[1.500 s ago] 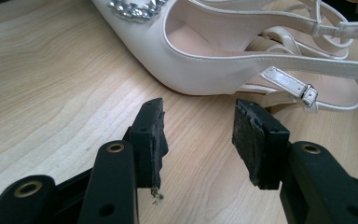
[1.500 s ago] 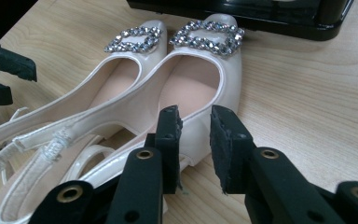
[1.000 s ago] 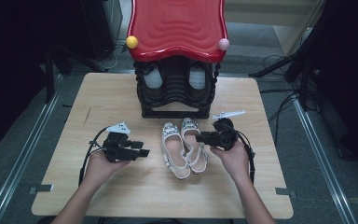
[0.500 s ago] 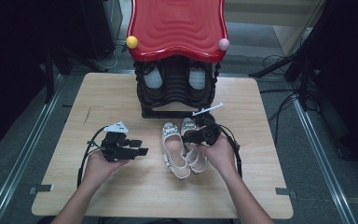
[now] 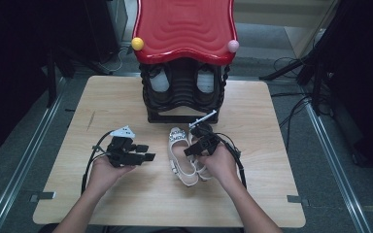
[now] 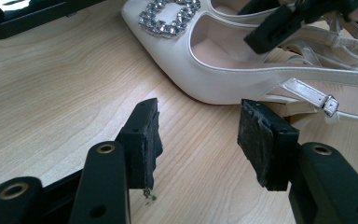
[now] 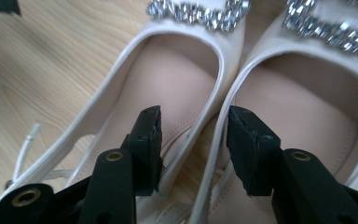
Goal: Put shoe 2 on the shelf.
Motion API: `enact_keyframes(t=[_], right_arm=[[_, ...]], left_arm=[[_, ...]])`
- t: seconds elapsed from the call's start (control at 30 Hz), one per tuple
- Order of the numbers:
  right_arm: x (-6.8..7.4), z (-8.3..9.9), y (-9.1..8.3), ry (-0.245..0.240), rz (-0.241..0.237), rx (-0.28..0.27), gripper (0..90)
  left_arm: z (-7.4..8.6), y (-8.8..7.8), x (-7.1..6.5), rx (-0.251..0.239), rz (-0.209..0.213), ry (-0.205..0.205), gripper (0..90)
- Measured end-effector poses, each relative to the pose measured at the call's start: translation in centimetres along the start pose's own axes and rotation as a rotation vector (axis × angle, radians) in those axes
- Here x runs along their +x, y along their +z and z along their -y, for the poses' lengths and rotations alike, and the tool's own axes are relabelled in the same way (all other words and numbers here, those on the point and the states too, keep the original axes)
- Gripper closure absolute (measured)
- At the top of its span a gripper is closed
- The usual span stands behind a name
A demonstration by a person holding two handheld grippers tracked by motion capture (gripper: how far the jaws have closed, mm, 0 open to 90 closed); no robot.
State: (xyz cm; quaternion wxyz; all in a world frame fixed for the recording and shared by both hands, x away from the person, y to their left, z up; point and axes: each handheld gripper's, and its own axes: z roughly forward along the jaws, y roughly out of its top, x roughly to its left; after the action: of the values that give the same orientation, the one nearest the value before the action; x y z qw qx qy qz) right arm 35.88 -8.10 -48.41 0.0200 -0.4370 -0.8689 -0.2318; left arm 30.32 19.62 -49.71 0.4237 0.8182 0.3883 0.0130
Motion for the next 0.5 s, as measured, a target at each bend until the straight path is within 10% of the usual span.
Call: enact_keyframes(t=[0.5], right_arm=[[0.84,0.02,0.35,-0.053,0.105,0.044,82.8]], left_arm=[[-0.16,-0.25,0.26,-0.014,-0.015,-0.007,47.0]])
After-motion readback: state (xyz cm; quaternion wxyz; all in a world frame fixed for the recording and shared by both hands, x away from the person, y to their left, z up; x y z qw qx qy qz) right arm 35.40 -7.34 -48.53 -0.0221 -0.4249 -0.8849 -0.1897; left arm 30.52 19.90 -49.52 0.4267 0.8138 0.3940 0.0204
